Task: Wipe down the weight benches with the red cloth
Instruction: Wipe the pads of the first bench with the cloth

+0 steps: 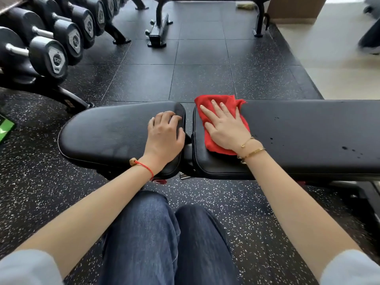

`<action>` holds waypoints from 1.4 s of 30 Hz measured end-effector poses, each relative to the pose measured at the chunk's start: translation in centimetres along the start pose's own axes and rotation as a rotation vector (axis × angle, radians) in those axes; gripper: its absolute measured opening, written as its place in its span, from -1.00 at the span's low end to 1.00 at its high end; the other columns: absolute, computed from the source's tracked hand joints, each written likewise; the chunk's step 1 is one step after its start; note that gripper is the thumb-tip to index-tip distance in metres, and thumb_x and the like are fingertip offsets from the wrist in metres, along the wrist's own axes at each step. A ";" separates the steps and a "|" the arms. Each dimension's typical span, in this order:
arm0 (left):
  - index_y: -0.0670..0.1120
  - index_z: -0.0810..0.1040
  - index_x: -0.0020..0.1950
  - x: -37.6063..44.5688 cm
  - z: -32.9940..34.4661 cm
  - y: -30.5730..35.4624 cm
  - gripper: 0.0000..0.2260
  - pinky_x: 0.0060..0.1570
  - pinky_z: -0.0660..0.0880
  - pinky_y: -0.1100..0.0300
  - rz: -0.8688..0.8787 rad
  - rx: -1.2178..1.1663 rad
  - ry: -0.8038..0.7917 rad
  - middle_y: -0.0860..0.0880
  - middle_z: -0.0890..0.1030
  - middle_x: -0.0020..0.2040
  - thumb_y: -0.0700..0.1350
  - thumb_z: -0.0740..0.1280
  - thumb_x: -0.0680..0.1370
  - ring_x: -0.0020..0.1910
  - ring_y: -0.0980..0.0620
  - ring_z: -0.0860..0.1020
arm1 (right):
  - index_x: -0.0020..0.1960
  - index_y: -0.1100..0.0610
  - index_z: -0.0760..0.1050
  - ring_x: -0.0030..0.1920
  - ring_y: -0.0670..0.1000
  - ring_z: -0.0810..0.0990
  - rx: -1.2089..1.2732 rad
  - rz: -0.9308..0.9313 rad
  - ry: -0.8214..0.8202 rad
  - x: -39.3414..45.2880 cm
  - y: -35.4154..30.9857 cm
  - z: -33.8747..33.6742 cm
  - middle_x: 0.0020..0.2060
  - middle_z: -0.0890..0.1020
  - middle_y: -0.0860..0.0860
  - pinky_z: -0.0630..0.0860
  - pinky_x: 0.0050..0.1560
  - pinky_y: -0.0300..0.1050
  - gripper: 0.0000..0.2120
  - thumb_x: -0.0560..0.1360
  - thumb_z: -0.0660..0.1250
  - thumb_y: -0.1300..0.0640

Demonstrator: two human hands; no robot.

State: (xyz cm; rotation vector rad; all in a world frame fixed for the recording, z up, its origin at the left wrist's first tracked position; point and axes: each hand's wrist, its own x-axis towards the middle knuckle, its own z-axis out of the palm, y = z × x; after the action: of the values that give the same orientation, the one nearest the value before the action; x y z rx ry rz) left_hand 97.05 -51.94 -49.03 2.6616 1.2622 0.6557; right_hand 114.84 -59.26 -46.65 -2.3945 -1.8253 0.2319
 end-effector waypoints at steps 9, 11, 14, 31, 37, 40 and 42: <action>-0.16 0.57 0.20 -0.1 0.1 -0.1 -0.72 0.35 0.33 -0.08 0.012 -0.016 0.036 -0.10 0.56 0.22 -0.12 0.25 0.53 0.27 -0.15 0.47 | 0.58 -0.09 -0.02 0.58 0.04 -0.02 -0.021 -0.038 0.030 -4.4 2.0 0.6 0.58 0.00 0.02 -0.11 0.54 0.14 -0.47 0.64 0.02 -0.01; -0.16 0.58 0.19 -0.1 0.2 -0.1 -0.72 0.34 0.34 -0.08 0.020 -0.007 0.036 -0.11 0.56 0.21 -0.12 0.25 0.53 0.26 -0.15 0.47 | 0.58 -0.07 -0.03 0.58 0.05 -0.04 -0.010 0.061 0.019 -2.8 3.0 0.0 0.58 -0.02 0.04 -0.11 0.54 0.17 -0.47 0.64 0.01 -0.01; -0.16 0.58 0.18 -0.1 0.3 -0.2 -0.72 0.34 0.35 -0.09 0.025 0.004 0.028 -0.11 0.56 0.20 -0.11 0.26 0.53 0.25 -0.16 0.47 | 0.59 -0.02 -0.04 0.58 0.08 -0.06 -0.015 0.105 0.023 -0.2 2.0 -0.3 0.58 -0.04 0.07 -0.13 0.52 0.20 -0.47 0.65 -0.01 0.00; -0.16 0.57 0.18 -0.2 0.2 -0.1 -0.72 0.32 0.35 -0.07 0.011 -0.033 0.044 -0.10 0.57 0.20 -0.13 0.27 0.51 0.25 -0.15 0.47 | 0.59 -0.04 -0.05 0.58 0.05 -0.06 -0.024 0.064 0.039 -0.6 2.5 0.0 0.59 -0.03 0.05 -0.15 0.54 0.18 -0.47 0.65 -0.02 0.01; -0.14 0.56 0.20 -0.2 -0.2 0.1 -0.72 0.34 0.32 -0.04 -0.010 -0.033 0.036 -0.09 0.57 0.23 -0.14 0.27 0.51 0.27 -0.12 0.46 | 0.59 0.01 -0.04 0.58 0.08 -0.05 -0.041 -0.019 0.066 -0.4 0.4 0.6 0.58 -0.02 0.10 -0.17 0.53 0.21 -0.46 0.65 -0.01 0.02; -0.14 0.56 0.20 -0.2 -0.3 0.3 -0.72 0.35 0.32 -0.05 -0.015 -0.029 0.030 -0.08 0.57 0.25 -0.15 0.27 0.52 0.28 -0.12 0.46 | 0.59 -0.01 -0.02 0.58 0.05 -0.02 -0.041 -0.094 0.082 -3.4 1.2 1.1 0.58 0.01 0.08 -0.12 0.54 0.18 -0.46 0.63 0.01 0.01; -0.15 0.57 0.20 -0.3 -0.3 0.3 -0.73 0.36 0.31 -0.05 -0.018 -0.031 0.028 -0.09 0.56 0.26 -0.16 0.27 0.52 0.30 -0.11 0.45 | 0.58 -0.03 0.00 0.57 0.03 0.00 -0.034 -0.088 0.099 -5.1 2.5 1.2 0.58 0.04 0.05 -0.09 0.54 0.15 -0.46 0.63 0.03 0.01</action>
State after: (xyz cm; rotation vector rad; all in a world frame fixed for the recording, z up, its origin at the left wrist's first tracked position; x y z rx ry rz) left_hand 96.95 -52.39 -48.81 2.6220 1.2703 0.7074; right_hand 115.63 -64.84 -48.03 -2.2961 -1.8984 0.0735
